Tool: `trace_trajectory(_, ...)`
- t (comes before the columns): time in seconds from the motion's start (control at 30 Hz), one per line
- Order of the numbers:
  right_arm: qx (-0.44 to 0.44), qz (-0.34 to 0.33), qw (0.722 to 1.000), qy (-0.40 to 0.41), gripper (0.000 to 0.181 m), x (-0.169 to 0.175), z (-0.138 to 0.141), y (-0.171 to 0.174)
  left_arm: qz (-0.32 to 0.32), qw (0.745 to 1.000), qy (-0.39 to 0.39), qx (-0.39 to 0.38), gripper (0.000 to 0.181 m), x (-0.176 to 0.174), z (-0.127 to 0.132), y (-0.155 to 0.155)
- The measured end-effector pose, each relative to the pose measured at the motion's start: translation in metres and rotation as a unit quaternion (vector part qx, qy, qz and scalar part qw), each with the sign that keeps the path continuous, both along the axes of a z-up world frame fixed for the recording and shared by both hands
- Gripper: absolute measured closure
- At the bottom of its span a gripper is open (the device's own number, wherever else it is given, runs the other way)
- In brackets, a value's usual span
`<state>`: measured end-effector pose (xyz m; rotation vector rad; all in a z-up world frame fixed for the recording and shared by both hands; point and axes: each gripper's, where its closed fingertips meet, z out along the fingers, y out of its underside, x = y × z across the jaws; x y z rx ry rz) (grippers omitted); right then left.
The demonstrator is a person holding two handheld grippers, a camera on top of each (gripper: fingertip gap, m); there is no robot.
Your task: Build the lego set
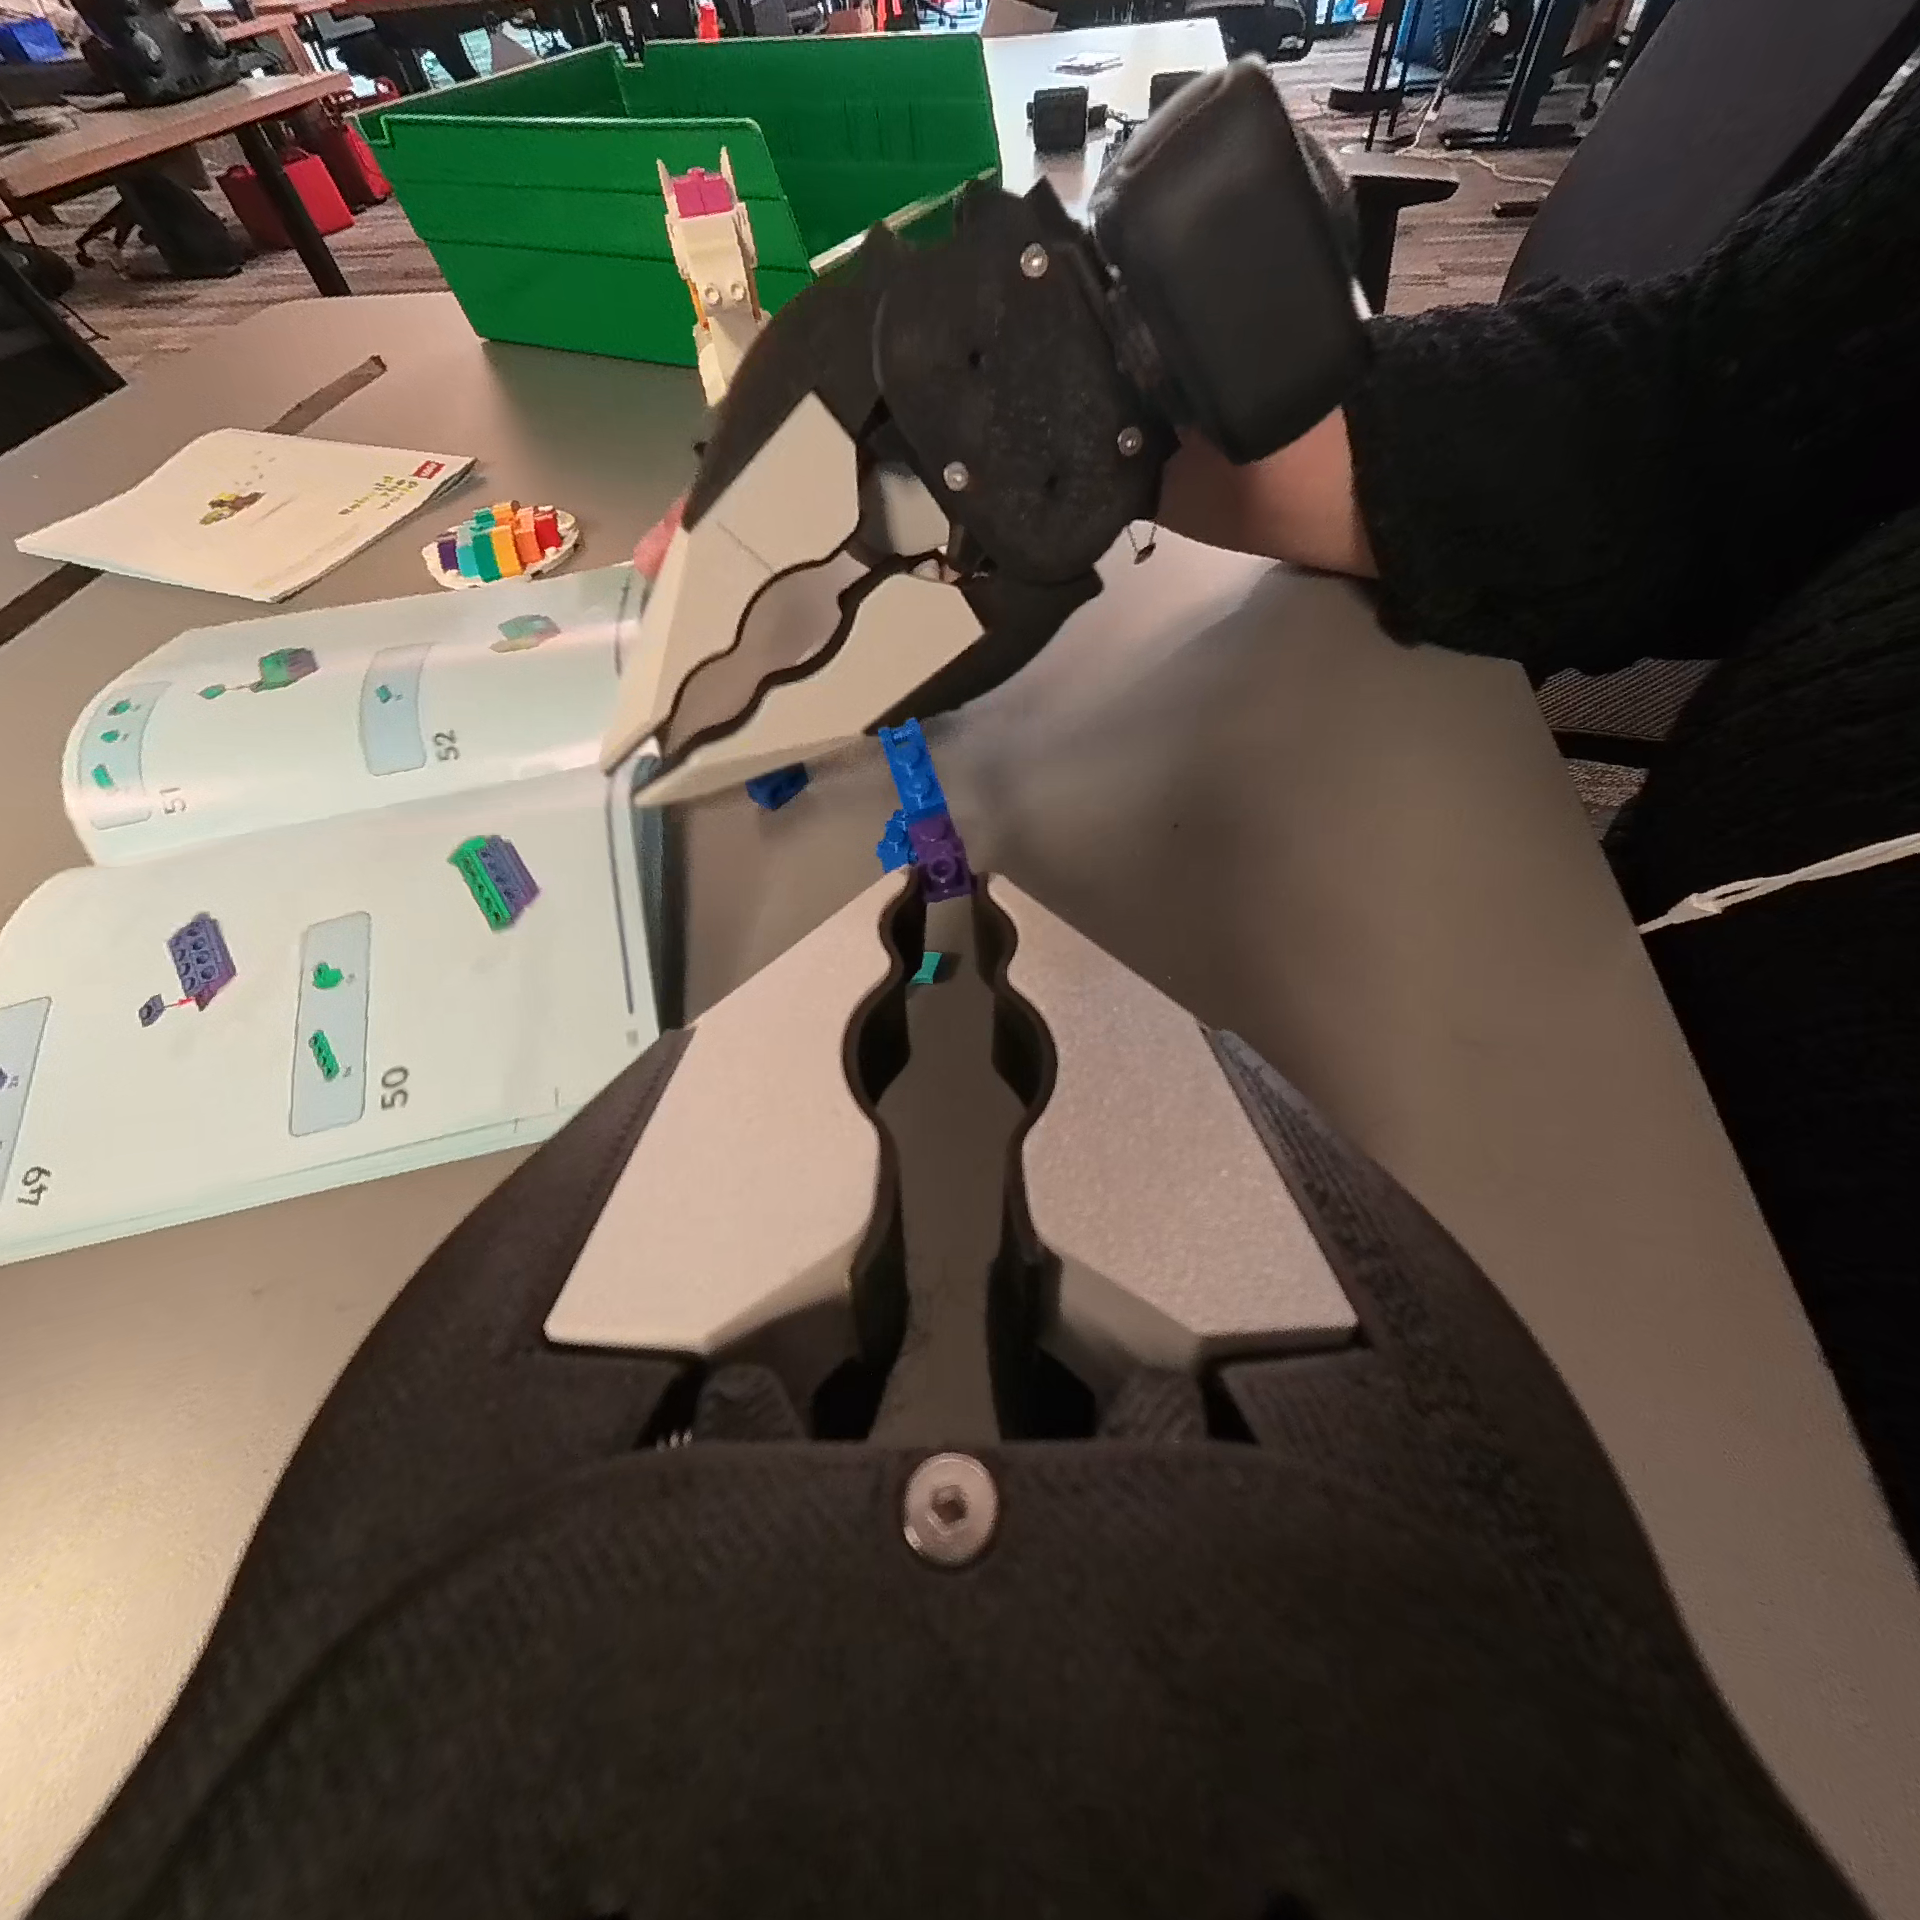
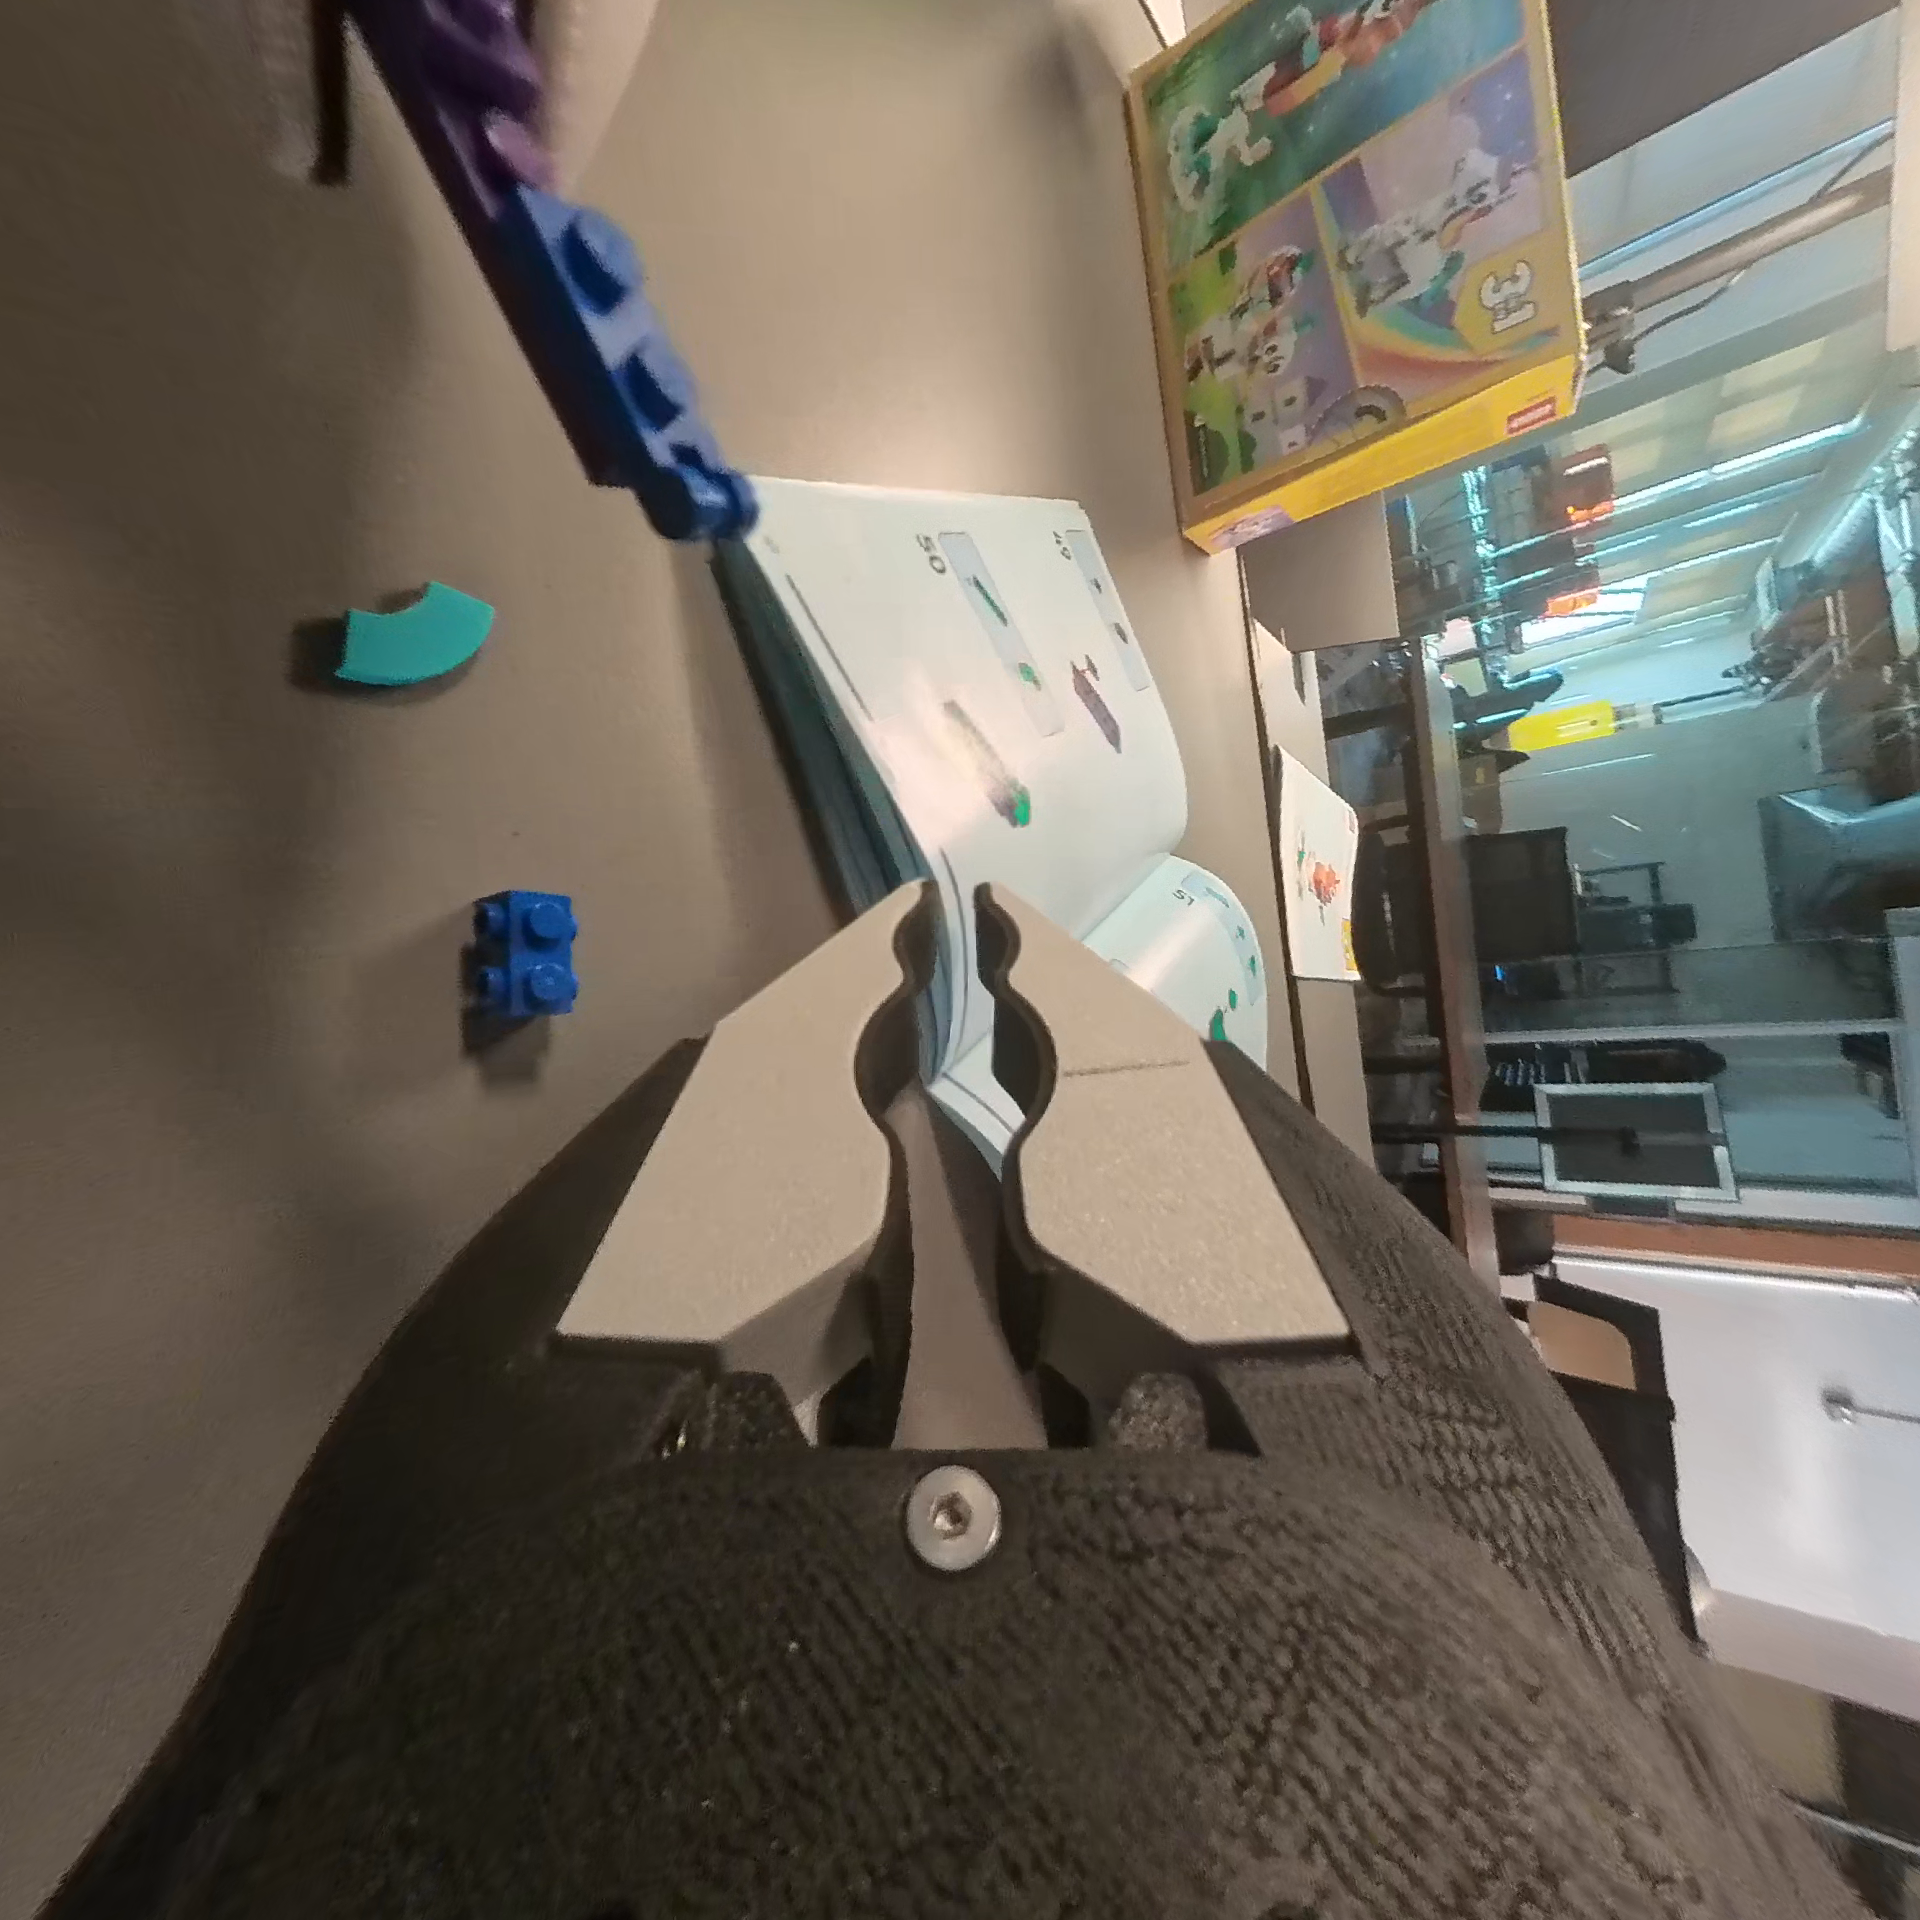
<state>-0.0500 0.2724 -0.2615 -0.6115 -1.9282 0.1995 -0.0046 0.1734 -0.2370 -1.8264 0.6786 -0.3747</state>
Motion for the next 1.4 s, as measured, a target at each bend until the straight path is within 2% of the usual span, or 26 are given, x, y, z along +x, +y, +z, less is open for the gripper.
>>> trace_trajectory(0.27,-0.003,-0.075,0.996,0.043,0.18,-0.004,0.011,0.026,0.0,1.0,0.0,-0.001,0.173,0.0,0.0,0.0)
trace_trajectory(0.43,-0.007,-0.088,0.993,0.072,0.179,-0.009,0.017,0.032,0.0,1.0,0.001,-0.001,0.173,0.0,0.0,0.0)
trace_trajectory(0.7,-0.036,-0.146,0.976,0.159,0.177,-0.021,0.043,0.05,-0.001,1.0,0.003,-0.001,0.173,0.0,-0.001,0.0)
trace_trajectory(0.8,-0.1,-0.196,0.957,0.189,0.179,-0.018,0.05,0.069,-0.001,1.0,0.003,-0.001,0.173,0.001,-0.001,0.0)
trace_trajectory(0.93,-0.226,-0.24,0.922,0.205,0.181,-0.01,0.047,0.089,-0.001,1.0,0.002,-0.001,0.173,0.001,-0.001,0.0)
trace_trajectory(1.03,-0.307,-0.245,0.893,0.219,0.181,-0.006,0.048,0.097,-0.001,1.0,0.001,-0.001,0.173,0.001,0.0,0.0)
trace_trajectory(1.2,-0.361,-0.237,0.872,0.231,0.181,-0.003,0.053,0.099,0.0,1.0,-0.005,-0.003,0.173,0.0,0.0,0.0)
trace_trajectory(1.4,-0.46,-0.238,0.821,0.24,0.181,0.003,0.054,0.11,0.001,1.0,-0.013,-0.005,0.173,-0.001,0.001,0.0)
